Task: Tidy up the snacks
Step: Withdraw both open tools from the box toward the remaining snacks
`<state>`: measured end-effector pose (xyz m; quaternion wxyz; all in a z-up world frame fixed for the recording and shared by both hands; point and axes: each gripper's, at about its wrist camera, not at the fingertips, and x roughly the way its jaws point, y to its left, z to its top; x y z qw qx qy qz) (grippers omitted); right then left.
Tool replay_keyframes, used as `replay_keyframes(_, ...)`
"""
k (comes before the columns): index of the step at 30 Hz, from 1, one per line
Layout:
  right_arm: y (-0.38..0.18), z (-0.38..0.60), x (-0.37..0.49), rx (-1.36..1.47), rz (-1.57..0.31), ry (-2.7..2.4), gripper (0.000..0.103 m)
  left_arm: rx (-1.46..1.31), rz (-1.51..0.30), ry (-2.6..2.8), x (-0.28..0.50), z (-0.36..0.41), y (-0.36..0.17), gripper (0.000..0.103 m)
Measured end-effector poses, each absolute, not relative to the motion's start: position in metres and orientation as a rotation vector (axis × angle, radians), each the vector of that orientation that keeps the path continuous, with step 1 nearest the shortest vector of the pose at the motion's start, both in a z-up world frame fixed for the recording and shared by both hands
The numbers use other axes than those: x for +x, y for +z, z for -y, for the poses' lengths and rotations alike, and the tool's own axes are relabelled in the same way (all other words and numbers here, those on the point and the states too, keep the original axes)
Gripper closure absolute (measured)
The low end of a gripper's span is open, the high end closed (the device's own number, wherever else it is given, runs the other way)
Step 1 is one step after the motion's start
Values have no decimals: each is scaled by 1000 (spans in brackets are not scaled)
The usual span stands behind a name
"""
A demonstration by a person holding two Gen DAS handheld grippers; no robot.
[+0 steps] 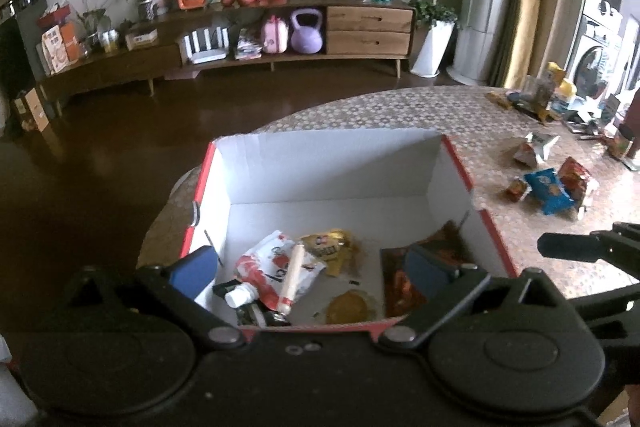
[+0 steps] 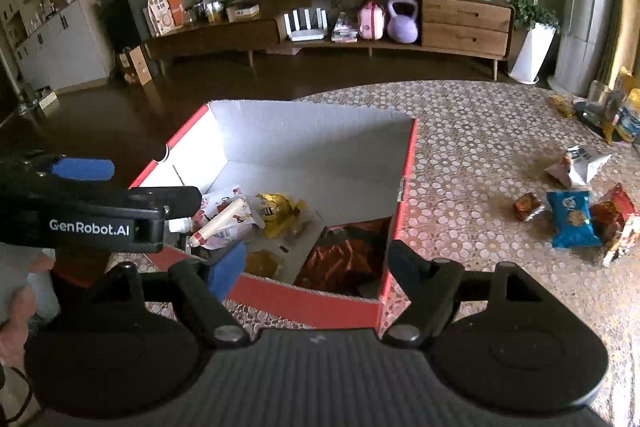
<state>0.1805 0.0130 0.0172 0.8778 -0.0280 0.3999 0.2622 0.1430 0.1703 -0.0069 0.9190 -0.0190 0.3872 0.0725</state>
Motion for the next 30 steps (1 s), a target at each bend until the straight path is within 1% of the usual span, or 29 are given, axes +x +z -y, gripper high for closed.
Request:
replay_keyframes(6, 28, 8, 168, -43, -812, 545, 24, -21, -769, 114, 132, -149, 5, 2)
replay_keyframes(9, 33, 20, 161, -48, -800, 536, 18, -19, -756, 98, 127, -139, 11, 1)
replay_keyframes(22, 54, 97, 133, -37, -741, 466, 17, -59, -717, -5, 122, -92, 23, 0)
replay_keyframes(30, 47, 163, 130, -2, -735, 370, 17, -60, -694, -36, 131, -55, 22, 0)
